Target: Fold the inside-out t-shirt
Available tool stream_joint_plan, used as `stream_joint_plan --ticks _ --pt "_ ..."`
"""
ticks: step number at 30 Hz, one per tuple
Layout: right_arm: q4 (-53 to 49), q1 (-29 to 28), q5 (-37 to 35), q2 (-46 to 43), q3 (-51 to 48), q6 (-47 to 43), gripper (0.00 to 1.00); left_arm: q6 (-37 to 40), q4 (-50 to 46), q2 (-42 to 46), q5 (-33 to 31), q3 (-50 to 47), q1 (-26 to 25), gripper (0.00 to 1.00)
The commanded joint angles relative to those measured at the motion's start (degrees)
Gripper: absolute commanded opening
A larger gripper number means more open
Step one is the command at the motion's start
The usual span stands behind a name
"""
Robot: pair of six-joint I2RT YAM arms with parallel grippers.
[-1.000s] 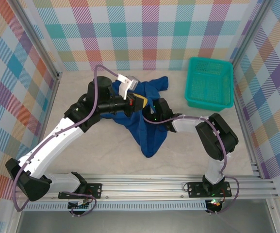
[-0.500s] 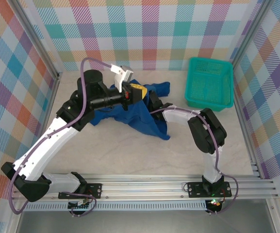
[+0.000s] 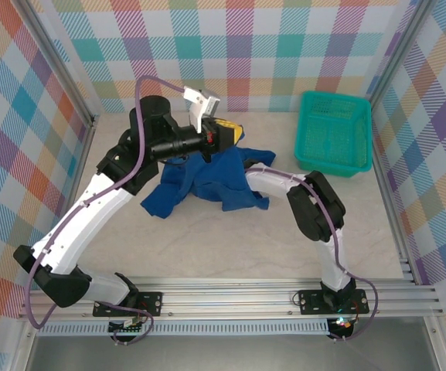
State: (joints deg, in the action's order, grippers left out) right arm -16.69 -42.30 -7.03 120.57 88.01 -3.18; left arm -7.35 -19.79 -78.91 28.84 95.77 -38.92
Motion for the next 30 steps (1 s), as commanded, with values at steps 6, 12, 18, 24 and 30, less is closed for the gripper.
stream_joint_plan --ticks 6,12,18,24,30 --pt "-11.3 0.0 -0.9 6.2 9.7 -2.0 0.73 2.3 0.1 2.3 1.6 7.0 -0.6 0.0" --pt "-14.2 0.0 -0.3 8.1 12.6 -2.0 0.72 2.4 -0.2 3.7 1.8 8.5 -0.6 0.0" --pt "-18.0 0.0 1.2 8.8 12.9 -2.0 0.59 3.5 0.3 6.6 -4.9 6.1 -0.6 0.0" --pt "-23.8 0.5 4.2 9.0 13.1 -2.0 0.27 3.6 2.8 10.8 -19.1 0.0 0.0 0.0" --pt "-22.8 2.5 9.8 6.4 11.7 -1.3 0.0 0.8 5.6 13.6 -31.5 -7.3 3.6 0.0"
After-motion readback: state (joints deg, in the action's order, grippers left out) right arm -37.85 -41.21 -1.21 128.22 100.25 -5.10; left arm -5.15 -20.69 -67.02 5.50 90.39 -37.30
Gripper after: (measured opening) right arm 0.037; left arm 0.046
